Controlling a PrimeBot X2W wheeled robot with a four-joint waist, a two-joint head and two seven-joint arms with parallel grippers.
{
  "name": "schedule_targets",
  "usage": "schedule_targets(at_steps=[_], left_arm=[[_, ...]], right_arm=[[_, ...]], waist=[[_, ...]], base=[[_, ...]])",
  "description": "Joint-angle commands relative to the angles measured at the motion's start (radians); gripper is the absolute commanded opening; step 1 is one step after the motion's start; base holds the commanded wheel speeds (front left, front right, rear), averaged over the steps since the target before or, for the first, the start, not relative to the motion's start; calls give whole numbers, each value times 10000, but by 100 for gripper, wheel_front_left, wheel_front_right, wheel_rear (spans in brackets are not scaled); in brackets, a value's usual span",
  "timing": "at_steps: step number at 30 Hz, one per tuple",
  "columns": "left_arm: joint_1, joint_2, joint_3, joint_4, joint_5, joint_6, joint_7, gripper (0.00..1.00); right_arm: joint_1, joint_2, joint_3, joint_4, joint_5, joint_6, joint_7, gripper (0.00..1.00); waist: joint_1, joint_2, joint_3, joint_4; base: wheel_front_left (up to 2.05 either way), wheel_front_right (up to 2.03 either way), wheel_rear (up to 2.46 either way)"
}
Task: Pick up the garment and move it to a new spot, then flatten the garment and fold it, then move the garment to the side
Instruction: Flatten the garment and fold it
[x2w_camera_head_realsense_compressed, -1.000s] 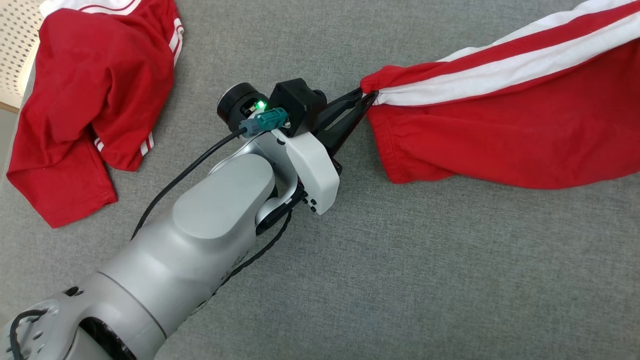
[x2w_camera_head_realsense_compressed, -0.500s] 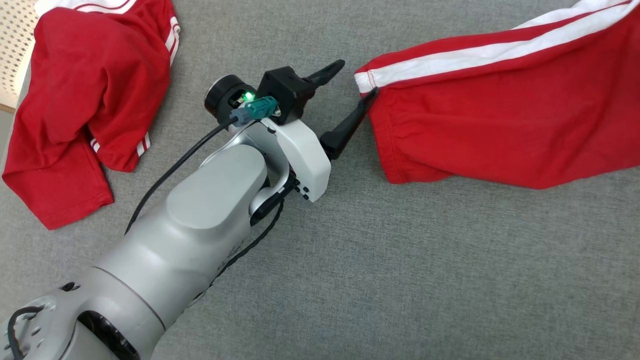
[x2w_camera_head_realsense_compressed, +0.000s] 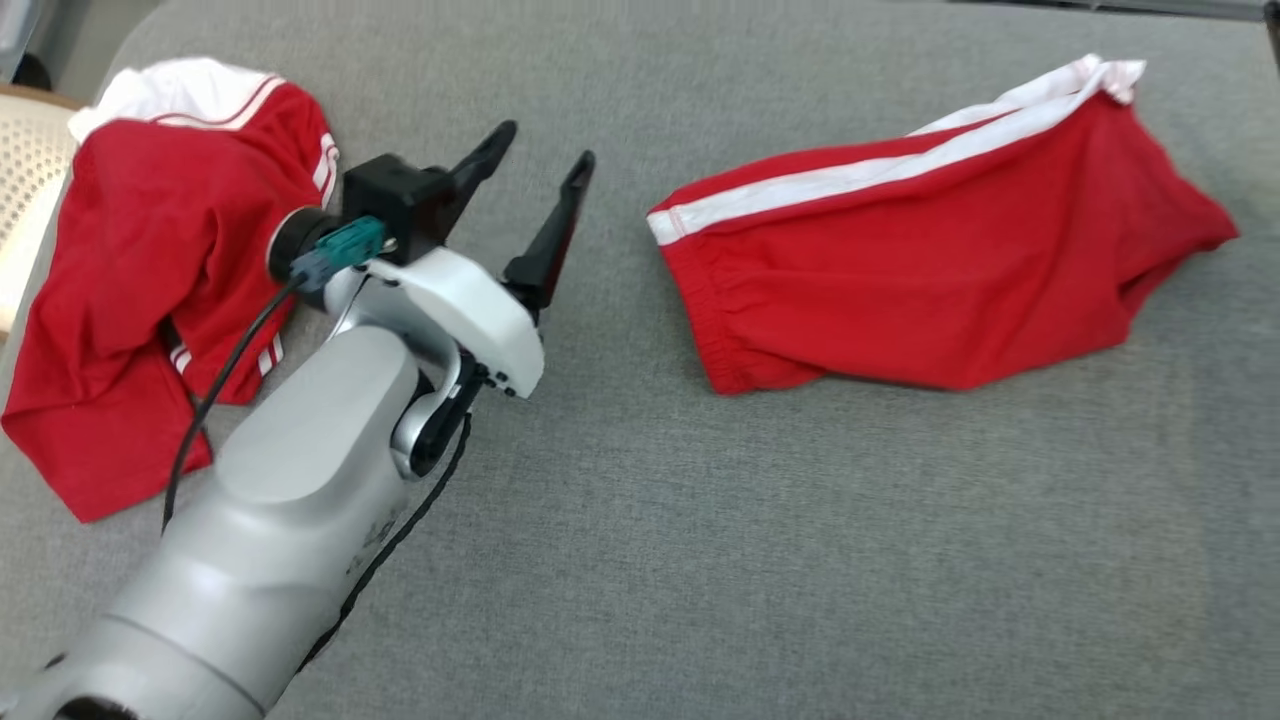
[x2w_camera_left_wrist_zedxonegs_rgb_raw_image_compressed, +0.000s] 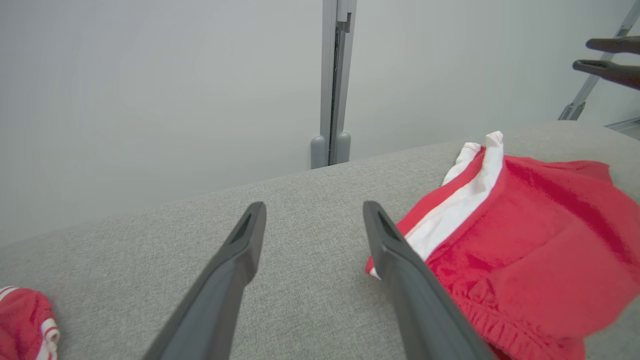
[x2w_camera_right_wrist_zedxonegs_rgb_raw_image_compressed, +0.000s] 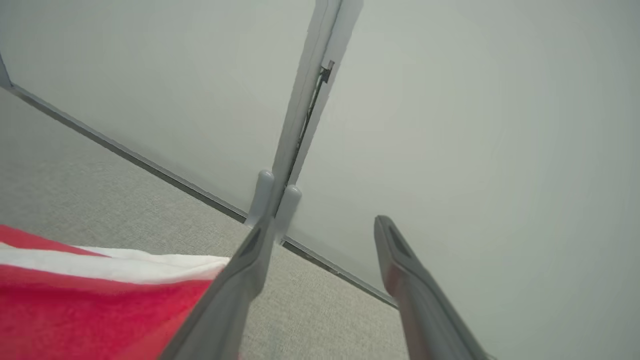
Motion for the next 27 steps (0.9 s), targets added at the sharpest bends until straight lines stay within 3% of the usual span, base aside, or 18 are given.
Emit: schedule_targets(at_steps=[1, 7, 12, 18, 27], left_arm=[[354, 129, 441, -262, 137, 111, -17, 100], [2021, 300, 2551, -1524, 668, 283, -17, 100], [3626, 84, 4308, -2399, 1286, -14, -16, 100], [5424, -589, 5889, -3194, 2360, -482, -12, 100], [7695, -1396, 7017, -4220, 3446, -869, -12, 100]], right_arm=[[480, 317, -549, 122, 453, -20, -119, 100], [2589, 1037, -3376, -1310, -39, -21, -166, 100], [4910, 1818, -5499, -3043, -1164, -17, -149, 100], [7443, 3302, -7523, -4937, -2557, -15, -152, 100], [9944, 4850, -8596, -6170, -4072, -14, -151, 100]], waist=[[0, 0, -619, -394], [0, 0, -1410, -819], [0, 0, -1988, -1122], [0, 0, -2570, -1425], [0, 0, -3163, -1730]], base=[[0, 0, 0], [0, 0, 0], [0, 0, 0], [0, 0, 0], [0, 0, 0]])
